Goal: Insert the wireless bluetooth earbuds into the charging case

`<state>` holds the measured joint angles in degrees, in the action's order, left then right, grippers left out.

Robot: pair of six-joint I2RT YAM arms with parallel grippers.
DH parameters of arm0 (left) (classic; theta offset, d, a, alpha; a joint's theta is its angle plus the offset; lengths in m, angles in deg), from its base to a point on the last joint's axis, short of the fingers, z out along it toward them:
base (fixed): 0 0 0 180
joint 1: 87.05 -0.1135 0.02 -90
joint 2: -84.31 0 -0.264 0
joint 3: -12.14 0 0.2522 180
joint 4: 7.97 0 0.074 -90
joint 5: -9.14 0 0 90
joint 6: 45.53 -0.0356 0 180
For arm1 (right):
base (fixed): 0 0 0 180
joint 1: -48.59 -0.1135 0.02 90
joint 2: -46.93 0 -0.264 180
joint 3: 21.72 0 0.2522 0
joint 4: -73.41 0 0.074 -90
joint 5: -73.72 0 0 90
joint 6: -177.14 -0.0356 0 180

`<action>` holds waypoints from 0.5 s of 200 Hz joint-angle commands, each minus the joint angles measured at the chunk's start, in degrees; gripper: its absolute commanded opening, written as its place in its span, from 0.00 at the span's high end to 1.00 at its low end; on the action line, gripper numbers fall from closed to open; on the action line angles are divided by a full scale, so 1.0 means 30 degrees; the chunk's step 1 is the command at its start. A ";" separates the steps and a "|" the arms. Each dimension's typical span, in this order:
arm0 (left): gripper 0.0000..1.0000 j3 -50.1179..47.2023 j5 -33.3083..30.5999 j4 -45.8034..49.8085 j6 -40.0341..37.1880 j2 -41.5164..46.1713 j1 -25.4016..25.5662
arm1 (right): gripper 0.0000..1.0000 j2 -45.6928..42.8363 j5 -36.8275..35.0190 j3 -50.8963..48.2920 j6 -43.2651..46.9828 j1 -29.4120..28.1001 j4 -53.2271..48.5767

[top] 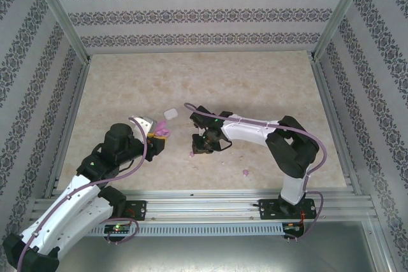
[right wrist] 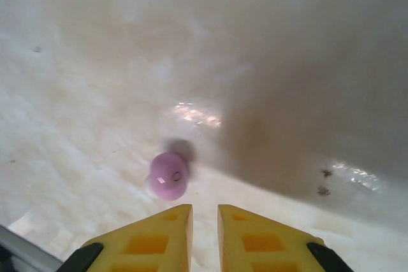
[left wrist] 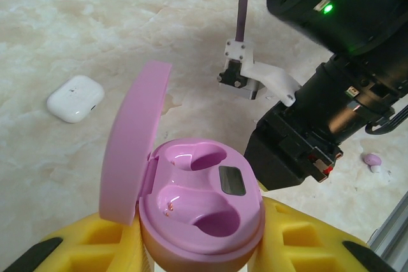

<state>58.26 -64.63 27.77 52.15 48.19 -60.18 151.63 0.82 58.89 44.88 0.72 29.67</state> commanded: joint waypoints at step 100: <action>0.96 -0.0144 0.0500 -0.0295 -0.0306 0.0246 -0.0190 | 0.71 0.1173 0.0801 0.0771 -0.1016 -0.0330 0.0789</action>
<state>58.26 -64.20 27.66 52.15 48.04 -60.18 153.67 2.38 59.59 42.84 0.39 31.75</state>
